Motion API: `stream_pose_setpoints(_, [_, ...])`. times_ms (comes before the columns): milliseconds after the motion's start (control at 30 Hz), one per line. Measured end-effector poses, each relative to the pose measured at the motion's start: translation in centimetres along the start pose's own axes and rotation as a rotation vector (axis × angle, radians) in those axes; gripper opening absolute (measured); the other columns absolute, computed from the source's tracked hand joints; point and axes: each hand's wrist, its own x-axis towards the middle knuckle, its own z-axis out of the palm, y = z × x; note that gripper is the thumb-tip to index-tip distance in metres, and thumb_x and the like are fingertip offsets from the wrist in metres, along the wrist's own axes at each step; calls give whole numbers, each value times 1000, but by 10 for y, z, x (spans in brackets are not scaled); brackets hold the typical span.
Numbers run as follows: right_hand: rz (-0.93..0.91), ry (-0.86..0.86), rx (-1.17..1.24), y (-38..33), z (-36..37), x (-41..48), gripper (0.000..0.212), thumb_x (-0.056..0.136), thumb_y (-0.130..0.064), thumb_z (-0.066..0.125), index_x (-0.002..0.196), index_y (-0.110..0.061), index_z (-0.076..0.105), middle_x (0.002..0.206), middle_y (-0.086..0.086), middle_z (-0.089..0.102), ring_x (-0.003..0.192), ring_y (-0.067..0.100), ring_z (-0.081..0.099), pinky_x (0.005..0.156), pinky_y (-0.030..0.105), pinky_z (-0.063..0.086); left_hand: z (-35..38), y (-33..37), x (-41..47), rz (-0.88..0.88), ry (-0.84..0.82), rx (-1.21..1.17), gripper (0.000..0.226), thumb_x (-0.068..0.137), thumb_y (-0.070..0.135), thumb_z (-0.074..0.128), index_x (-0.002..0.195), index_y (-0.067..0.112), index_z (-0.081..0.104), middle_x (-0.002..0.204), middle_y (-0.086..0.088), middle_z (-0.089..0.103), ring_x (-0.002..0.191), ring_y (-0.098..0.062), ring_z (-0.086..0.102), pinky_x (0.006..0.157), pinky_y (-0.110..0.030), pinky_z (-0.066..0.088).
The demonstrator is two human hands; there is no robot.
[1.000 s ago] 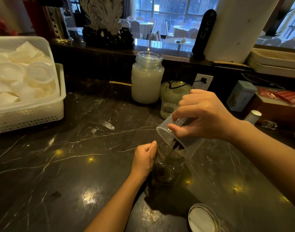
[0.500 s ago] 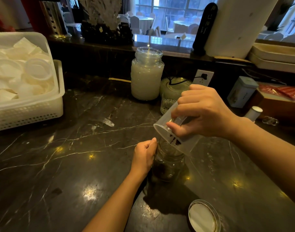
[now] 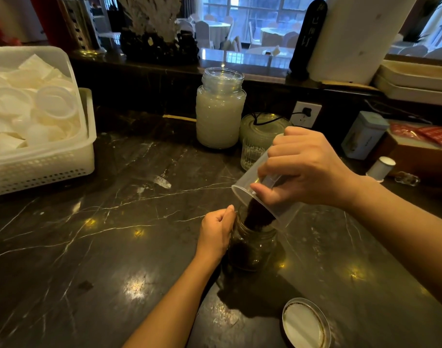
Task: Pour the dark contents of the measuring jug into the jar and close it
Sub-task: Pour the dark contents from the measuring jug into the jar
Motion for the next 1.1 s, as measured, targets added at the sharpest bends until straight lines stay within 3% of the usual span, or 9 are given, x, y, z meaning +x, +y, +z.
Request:
stream_pose_setpoints(167, [-1, 37, 1, 1, 0, -2, 35, 81, -30, 61, 56, -6, 63, 46, 7, 55, 42, 19, 45, 43, 31, 36, 0, -1, 0, -8, 13, 5, 50, 92, 34, 43, 43, 25, 37, 46, 5, 36, 49, -15, 34, 56, -37, 28])
stream_pose_setpoints(300, [6, 73, 3, 4, -2, -5, 34, 80, -29, 61, 55, -5, 63, 45, 7, 54, 41, 18, 44, 42, 30, 36, 0, -1, -1, 12, 2, -11, 46, 89, 39, 42, 52, 12, 46, 55, -12, 40, 55, -23, 38, 58, -39, 31])
stream_pose_setpoints(500, [-34, 9, 9, 1, -3, -2, 35, 80, -31, 60, 56, -7, 63, 46, 6, 53, 43, 18, 44, 47, 30, 34, 2, 0, 0, -9, 20, -4, 47, 89, 36, 44, 44, 24, 37, 48, 0, 36, 51, -20, 34, 56, -37, 29])
stream_pose_setpoints(700, [-68, 2, -17, -2, -2, -2, 33, 80, -30, 63, 57, -7, 64, 48, 6, 54, 45, 20, 45, 47, 33, 38, 1, 0, -1, -8, 5, -12, 44, 85, 43, 42, 52, 13, 46, 54, -8, 39, 54, -20, 36, 57, -37, 30])
stream_pose_setpoints(967, [-88, 22, -29, -2, -1, -4, 35, 82, -30, 61, 57, -6, 64, 48, 7, 55, 45, 21, 46, 47, 35, 40, 1, -1, -1, -17, 8, -1, 44, 87, 40, 43, 48, 20, 41, 50, -1, 38, 52, -18, 35, 56, -38, 28])
stream_pose_setpoints(1100, [-82, 38, -23, -3, 1, -4, 35, 82, -30, 61, 57, -6, 64, 47, 7, 54, 44, 21, 46, 47, 36, 40, 1, 0, -2, -15, -10, -6, 43, 85, 44, 41, 53, 15, 45, 54, -6, 39, 54, -20, 36, 57, -38, 29])
